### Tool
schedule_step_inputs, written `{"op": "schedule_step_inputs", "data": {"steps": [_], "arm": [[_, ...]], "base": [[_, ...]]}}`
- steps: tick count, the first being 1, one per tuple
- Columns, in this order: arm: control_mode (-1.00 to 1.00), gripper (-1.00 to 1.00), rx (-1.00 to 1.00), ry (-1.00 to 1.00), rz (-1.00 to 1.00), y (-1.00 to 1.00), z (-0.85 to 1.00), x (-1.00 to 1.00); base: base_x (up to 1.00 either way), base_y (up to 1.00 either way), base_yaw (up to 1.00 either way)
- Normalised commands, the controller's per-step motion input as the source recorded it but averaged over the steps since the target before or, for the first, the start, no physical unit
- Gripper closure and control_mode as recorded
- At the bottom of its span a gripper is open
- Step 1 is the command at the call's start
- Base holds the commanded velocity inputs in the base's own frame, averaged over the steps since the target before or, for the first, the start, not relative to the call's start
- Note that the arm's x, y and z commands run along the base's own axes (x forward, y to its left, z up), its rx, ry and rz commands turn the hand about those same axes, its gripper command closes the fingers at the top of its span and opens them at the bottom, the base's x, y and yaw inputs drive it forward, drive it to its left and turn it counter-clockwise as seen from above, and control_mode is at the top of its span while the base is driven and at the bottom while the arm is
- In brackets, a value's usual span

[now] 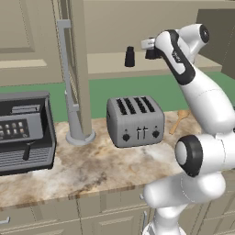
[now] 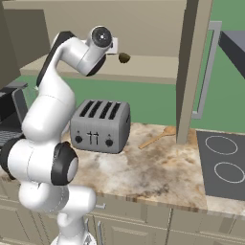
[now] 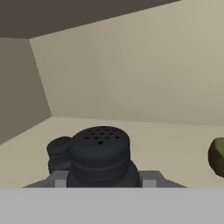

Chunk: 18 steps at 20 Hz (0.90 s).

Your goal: Pick the shaker and shaker from the counter and place them in the cabinet.

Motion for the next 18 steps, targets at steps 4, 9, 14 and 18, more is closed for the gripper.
{"op": "schedule_step_inputs", "data": {"steps": [4, 9, 14, 18], "arm": [[-1.0, 1.0, 0.0, 0.0, 0.01, -0.07, -0.2, 0.3], [-1.0, 1.0, 0.0, -0.01, 0.0, -0.04, -0.22, 0.1], [-1.0, 1.0, 0.0, -0.07, 0.01, 0.0, -0.13, 0.0], [-1.0, 1.0, 0.0, -0.1, 0.02, 0.0, -0.08, 0.0]], "base": [[0.0, 0.0, 0.0], [0.0, 0.0, 0.0], [0.0, 0.0, 0.0], [0.0, 0.0, 0.0]]}}
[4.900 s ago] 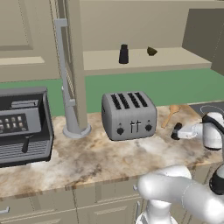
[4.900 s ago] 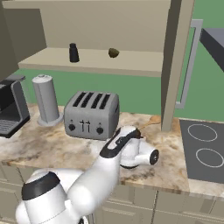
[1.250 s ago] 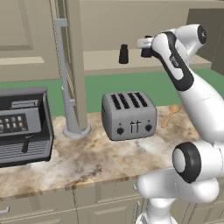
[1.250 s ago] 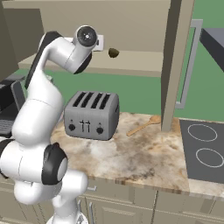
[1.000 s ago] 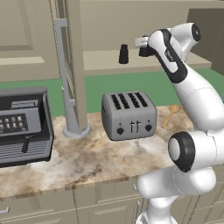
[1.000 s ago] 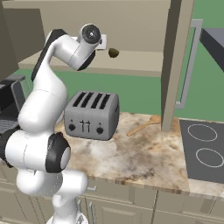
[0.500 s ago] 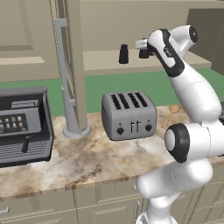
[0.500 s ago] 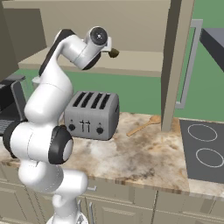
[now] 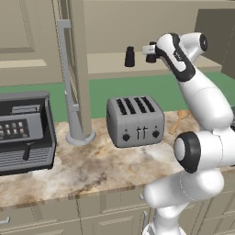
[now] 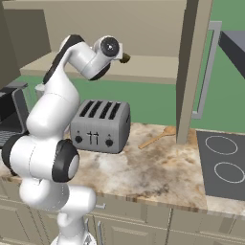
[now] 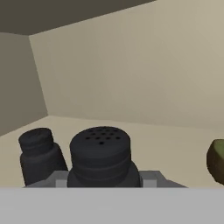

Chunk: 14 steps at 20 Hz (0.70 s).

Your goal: Pick the shaker and shaker from the counter and place them in the cabinet.

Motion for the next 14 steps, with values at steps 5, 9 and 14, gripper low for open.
{"op": "schedule_step_inputs", "data": {"steps": [5, 9, 14], "arm": [[-1.0, 1.0, 0.0, -0.13, 0.02, 0.01, -0.11, 0.0], [-1.0, 1.0, 0.0, -0.11, 0.01, 0.0, -0.12, 0.0], [-1.0, 1.0, -0.01, -0.01, 0.0, 0.01, -0.01, 0.02]], "base": [[0.0, 0.0, 0.0], [0.0, 0.0, 0.0], [0.0, 0.0, 0.0]]}}
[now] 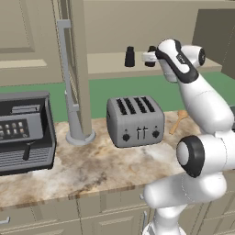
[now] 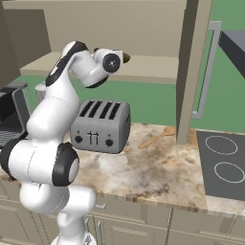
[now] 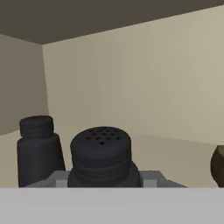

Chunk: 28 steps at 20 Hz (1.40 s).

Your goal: Pick the shaker and shaker from the counter and place them in the cabinet.

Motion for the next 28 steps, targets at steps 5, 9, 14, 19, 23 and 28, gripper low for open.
{"op": "schedule_step_inputs", "data": {"steps": [5, 9, 14, 19, 23, 28], "arm": [[-1.0, 1.0, 0.0, 0.0, 0.0, 0.06, 0.0, 0.26], [-1.0, 1.0, 0.01, 0.0, 0.0, 0.05, 0.0, 0.37], [-1.0, 1.0, 0.01, 0.0, 0.0, 0.01, 0.0, 0.38], [-1.0, -1.0, 0.0, 0.0, 0.0, 0.0, -0.01, 0.15], [-1.0, -1.0, 0.0, 0.0, 0.0, 0.0, 0.08, 0.03], [-1.0, -1.0, 0.0, 0.0, 0.0, 0.0, 0.13, -0.02]], "base": [[0.0, 0.0, 0.0], [0.0, 0.0, 0.0], [0.0, 0.0, 0.0], [0.0, 0.0, 0.0], [0.0, 0.0, 0.0], [0.0, 0.0, 0.0]]}}
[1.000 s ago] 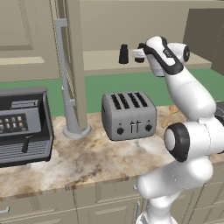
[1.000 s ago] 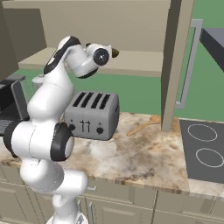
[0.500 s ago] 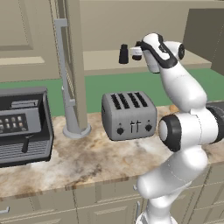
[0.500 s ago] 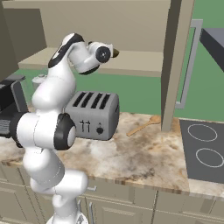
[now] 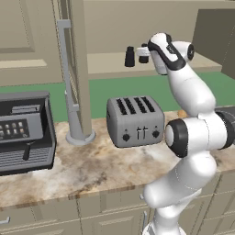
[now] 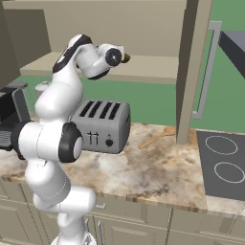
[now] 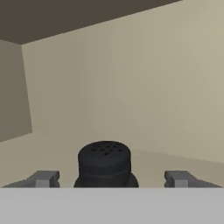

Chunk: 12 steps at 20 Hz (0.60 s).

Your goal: Pick the shaker and shaker from the counter and place them in the cabinet.

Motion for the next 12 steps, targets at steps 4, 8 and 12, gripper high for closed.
{"op": "schedule_step_inputs", "data": {"steps": [4, 8, 12], "arm": [[-1.0, -1.0, 0.0, -0.02, 0.02, -0.22, 0.06, -0.46], [-1.0, -1.0, 0.0, -0.1, 0.04, -0.57, 0.0, -0.96], [-1.0, -1.0, -0.03, -0.07, 0.05, -0.56, -0.01, -1.0]], "base": [[0.0, 0.0, 0.0], [0.0, 0.0, 0.0], [0.0, 0.0, 0.0]]}}
